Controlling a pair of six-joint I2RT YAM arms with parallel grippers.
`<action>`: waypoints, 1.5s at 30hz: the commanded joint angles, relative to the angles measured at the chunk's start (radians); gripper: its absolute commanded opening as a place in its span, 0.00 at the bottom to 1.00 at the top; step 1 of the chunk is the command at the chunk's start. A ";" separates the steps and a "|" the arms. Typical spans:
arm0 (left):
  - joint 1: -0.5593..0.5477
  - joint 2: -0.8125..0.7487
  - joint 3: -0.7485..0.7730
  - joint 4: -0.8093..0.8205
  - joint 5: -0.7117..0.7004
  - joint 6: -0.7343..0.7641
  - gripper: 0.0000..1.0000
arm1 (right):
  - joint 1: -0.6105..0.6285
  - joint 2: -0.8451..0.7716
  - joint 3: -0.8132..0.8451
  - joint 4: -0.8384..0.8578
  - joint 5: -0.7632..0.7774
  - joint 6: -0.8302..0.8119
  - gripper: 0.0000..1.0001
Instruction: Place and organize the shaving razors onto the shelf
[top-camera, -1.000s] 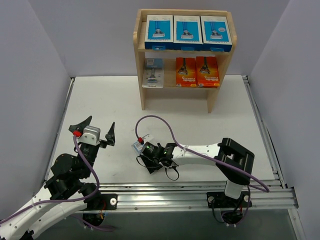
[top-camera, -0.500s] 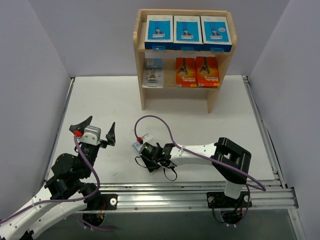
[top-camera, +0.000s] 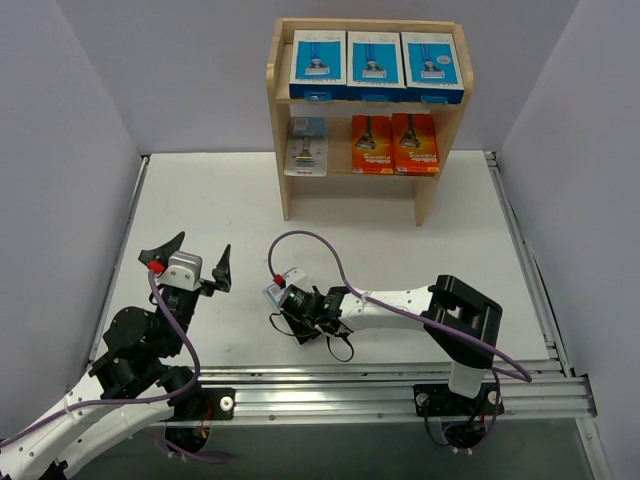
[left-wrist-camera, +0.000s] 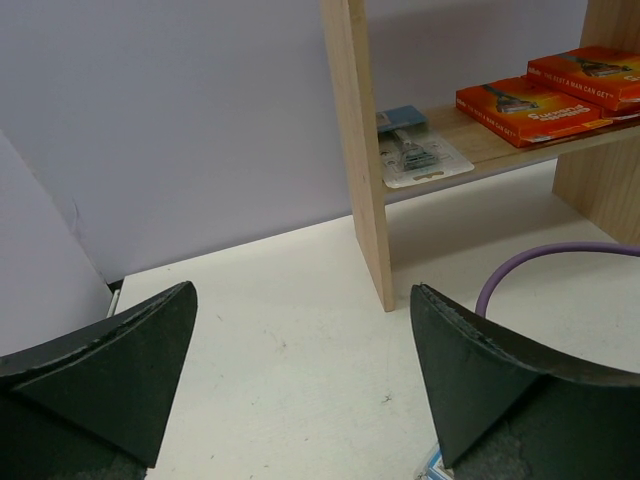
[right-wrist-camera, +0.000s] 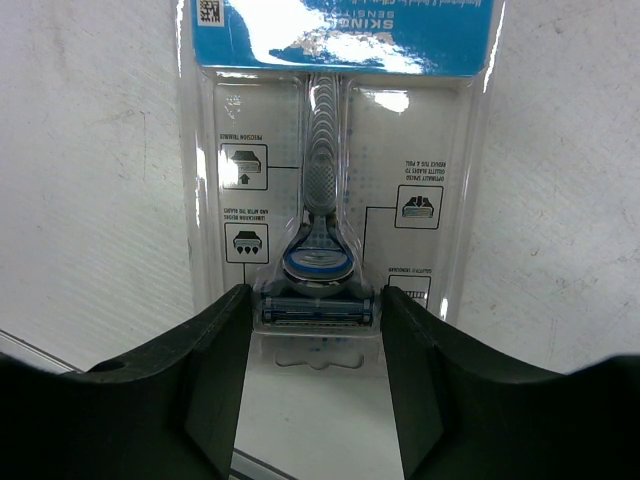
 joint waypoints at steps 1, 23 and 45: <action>-0.001 0.005 0.041 0.012 0.017 0.010 0.93 | 0.003 -0.012 0.021 -0.063 0.020 0.016 0.00; -0.002 -0.017 0.029 0.032 -0.006 0.004 0.94 | -0.101 -0.382 0.164 -0.077 0.074 0.019 0.00; -0.002 -0.041 0.026 0.038 -0.009 0.000 0.94 | -0.297 -0.231 0.504 -0.109 0.301 -0.121 0.00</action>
